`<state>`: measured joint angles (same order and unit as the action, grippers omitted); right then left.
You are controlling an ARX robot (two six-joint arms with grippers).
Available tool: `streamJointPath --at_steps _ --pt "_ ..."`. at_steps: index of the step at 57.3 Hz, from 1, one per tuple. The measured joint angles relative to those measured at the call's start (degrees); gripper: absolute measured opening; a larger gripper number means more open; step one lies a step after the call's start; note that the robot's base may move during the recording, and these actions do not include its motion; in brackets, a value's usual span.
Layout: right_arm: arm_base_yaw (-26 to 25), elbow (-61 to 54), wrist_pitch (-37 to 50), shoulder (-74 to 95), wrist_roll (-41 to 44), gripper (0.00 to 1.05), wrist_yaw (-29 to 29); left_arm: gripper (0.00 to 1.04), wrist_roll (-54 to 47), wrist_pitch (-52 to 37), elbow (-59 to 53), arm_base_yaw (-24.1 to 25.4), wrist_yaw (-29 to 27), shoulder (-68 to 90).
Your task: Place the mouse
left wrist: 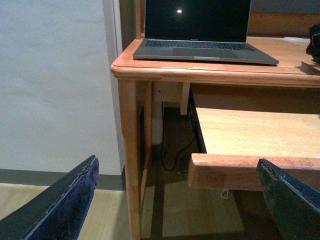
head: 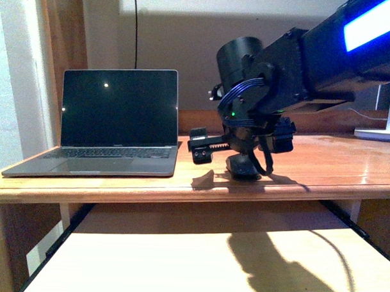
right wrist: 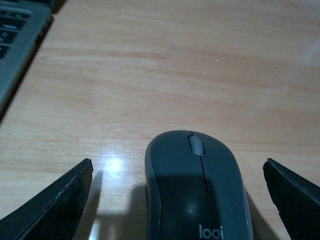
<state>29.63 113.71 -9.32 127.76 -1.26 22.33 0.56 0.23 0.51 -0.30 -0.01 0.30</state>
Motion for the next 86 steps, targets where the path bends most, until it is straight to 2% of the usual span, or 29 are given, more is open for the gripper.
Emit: streamJointPath --at_steps 12,26,35,40,44,48,53,60,74,86 --pt "-4.94 -16.63 11.54 -15.23 -0.04 1.04 -12.74 0.97 0.00 0.00 0.00 0.00 0.00 0.00" --pt "-14.84 -40.26 20.79 -34.71 0.98 1.04 -30.36 0.97 0.00 0.00 0.00 0.00 0.00 0.00" --pt "-21.07 -54.49 23.52 -44.48 2.95 1.04 -42.91 0.97 0.00 0.00 0.00 0.00 -0.02 0.00" --pt "-26.27 -65.48 23.32 -53.51 5.75 1.04 -53.55 0.97 0.00 0.00 0.00 0.00 -0.02 0.00" --pt "-27.85 -72.02 21.99 -58.25 8.22 1.04 -59.30 0.97 0.00 0.00 0.00 0.00 0.00 0.00" --pt "-27.67 -78.03 20.92 -61.64 10.60 1.04 -62.55 0.97 0.00 0.00 0.00 0.00 -0.02 0.00" --pt "-26.12 -82.40 20.79 -63.43 12.66 1.04 -62.69 0.97 0.00 0.00 0.00 0.00 -0.02 0.00" --pt "-21.18 -86.86 23.21 -63.08 14.08 1.04 -58.14 0.97 0.00 0.00 0.00 0.00 0.00 0.00" --pt "-11.39 -89.42 30.84 -55.91 14.43 1.04 -51.25 0.97 0.02 0.00 0.00 0.00 0.00 0.00" --pt "-6.69 -90.09 35.85 -49.40 14.38 1.04 -47.84 0.97 0.00 0.00 0.00 0.00 0.00 0.00"
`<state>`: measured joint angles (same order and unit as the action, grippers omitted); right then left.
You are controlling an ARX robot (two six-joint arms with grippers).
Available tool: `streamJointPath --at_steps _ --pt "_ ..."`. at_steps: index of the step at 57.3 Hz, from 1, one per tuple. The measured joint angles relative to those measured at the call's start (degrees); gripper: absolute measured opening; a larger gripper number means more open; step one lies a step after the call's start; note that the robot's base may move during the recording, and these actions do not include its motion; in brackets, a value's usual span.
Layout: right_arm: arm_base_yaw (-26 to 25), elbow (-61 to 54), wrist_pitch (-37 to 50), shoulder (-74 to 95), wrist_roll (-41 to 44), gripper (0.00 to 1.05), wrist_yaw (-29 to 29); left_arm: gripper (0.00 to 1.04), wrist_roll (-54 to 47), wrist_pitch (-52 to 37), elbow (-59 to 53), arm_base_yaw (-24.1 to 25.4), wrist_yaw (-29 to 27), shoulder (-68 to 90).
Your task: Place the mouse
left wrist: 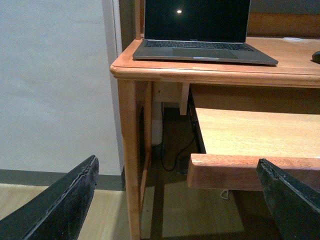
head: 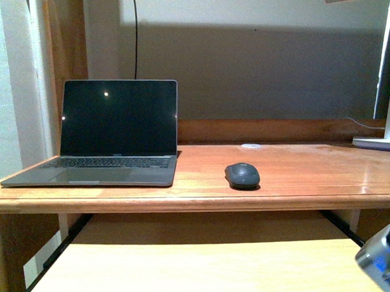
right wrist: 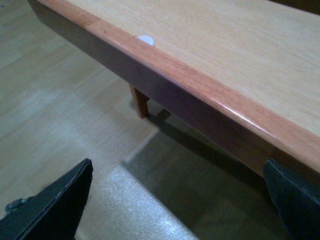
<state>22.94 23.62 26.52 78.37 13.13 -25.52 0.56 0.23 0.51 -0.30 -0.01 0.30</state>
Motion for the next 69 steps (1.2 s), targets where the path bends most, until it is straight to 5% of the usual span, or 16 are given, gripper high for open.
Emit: streamJointPath --at_steps 43,69 --pt "7.15 11.34 9.07 19.96 -4.94 1.04 12.70 0.97 0.00 0.00 0.00 0.00 0.00 0.00" --pt "9.99 34.80 3.04 35.30 -8.37 1.04 21.11 0.97 0.02 0.00 0.00 0.00 0.00 0.00"
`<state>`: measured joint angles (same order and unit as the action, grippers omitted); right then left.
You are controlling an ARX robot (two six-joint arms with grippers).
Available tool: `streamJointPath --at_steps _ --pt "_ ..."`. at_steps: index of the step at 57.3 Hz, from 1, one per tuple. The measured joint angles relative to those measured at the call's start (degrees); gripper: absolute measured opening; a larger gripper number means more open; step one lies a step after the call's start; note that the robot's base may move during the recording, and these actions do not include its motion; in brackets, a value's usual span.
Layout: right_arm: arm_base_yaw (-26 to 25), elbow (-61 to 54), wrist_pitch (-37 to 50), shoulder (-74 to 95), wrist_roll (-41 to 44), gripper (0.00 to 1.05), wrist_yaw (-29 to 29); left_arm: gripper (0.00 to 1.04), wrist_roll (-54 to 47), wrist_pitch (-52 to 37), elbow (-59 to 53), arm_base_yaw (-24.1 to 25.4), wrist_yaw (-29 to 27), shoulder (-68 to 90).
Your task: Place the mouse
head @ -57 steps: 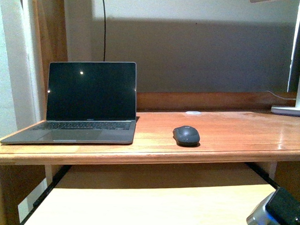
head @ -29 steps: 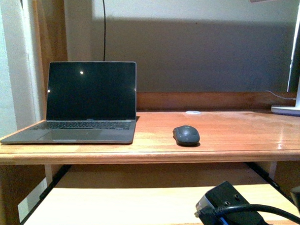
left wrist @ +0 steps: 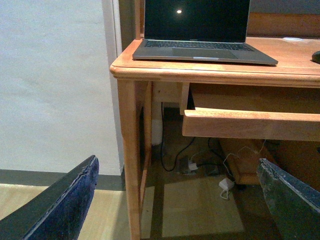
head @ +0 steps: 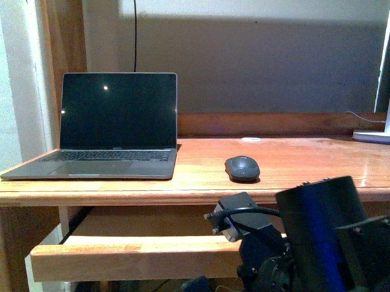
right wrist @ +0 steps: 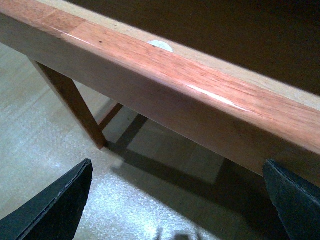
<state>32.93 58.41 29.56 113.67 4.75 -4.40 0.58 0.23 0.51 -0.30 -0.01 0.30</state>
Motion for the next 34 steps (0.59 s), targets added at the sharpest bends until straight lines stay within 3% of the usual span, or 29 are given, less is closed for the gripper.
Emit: streamJointPath --at_steps 9,34 --pt "1.90 10.12 -3.08 6.51 -1.40 1.04 2.84 0.97 -0.02 0.00 0.00 0.00 0.00 0.00" --pt "5.38 22.82 -7.80 13.73 -4.81 1.04 6.16 0.97 -0.02 0.00 0.00 0.00 0.00 0.00"
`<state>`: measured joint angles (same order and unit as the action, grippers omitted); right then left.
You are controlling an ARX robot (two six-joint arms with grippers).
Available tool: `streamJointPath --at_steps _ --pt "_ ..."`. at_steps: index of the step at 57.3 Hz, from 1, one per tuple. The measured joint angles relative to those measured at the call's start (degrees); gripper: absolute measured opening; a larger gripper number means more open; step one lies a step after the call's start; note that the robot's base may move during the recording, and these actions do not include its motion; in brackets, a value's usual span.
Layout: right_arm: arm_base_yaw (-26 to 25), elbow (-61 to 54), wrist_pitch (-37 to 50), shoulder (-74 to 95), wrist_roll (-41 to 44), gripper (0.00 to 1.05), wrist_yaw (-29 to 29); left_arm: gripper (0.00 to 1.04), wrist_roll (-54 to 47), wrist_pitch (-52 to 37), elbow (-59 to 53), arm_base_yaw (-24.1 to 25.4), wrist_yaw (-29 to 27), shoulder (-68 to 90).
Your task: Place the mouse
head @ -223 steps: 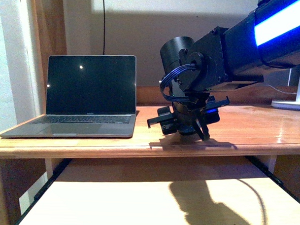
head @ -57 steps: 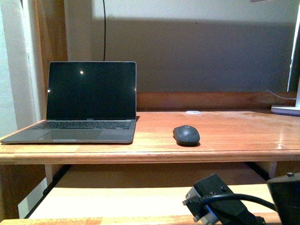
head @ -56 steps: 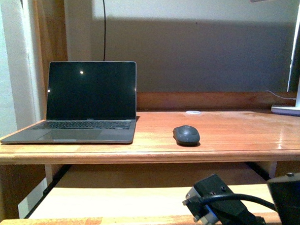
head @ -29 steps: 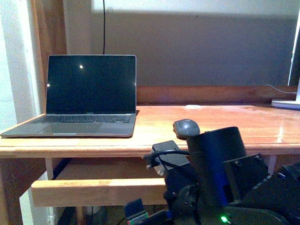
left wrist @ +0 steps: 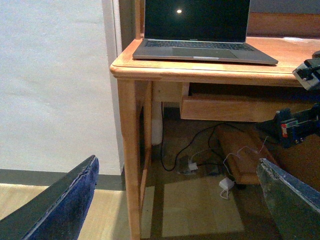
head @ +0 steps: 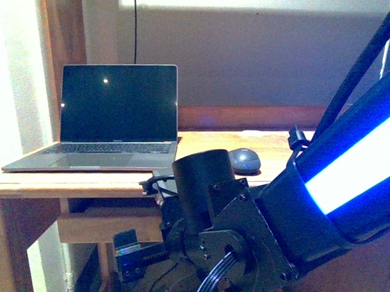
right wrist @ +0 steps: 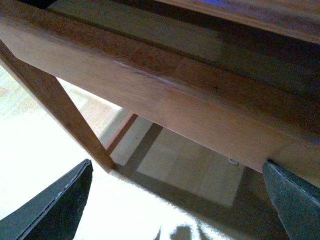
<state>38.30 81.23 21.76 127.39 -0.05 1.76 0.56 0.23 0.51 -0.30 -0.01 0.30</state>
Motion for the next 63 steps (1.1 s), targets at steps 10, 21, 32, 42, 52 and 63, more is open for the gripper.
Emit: streamJointPath --at_steps 10,21,32,42,52,63 --pt "-0.35 -1.60 1.70 -1.14 -0.59 1.04 -1.01 0.97 0.00 0.00 0.00 0.00 0.00 0.00" --pt "-5.09 -9.81 4.02 -11.02 -0.50 1.04 -3.63 0.97 0.00 0.00 0.00 0.00 0.00 0.00" --pt "-14.08 -19.52 4.63 -25.27 -0.79 1.04 -7.78 0.97 0.02 0.00 0.00 0.00 -0.02 0.00" --pt "-21.00 -26.69 4.46 -36.63 -3.56 1.04 -11.56 0.97 0.00 0.00 0.00 0.00 0.00 0.00" --pt "-26.64 -34.51 4.31 -51.32 -8.94 1.04 -16.33 0.97 0.00 0.00 0.00 0.00 -0.02 0.00" --pt "-30.97 -46.14 2.78 -70.16 -14.08 1.04 -18.71 0.97 0.00 0.00 0.00 0.00 -0.02 0.00"
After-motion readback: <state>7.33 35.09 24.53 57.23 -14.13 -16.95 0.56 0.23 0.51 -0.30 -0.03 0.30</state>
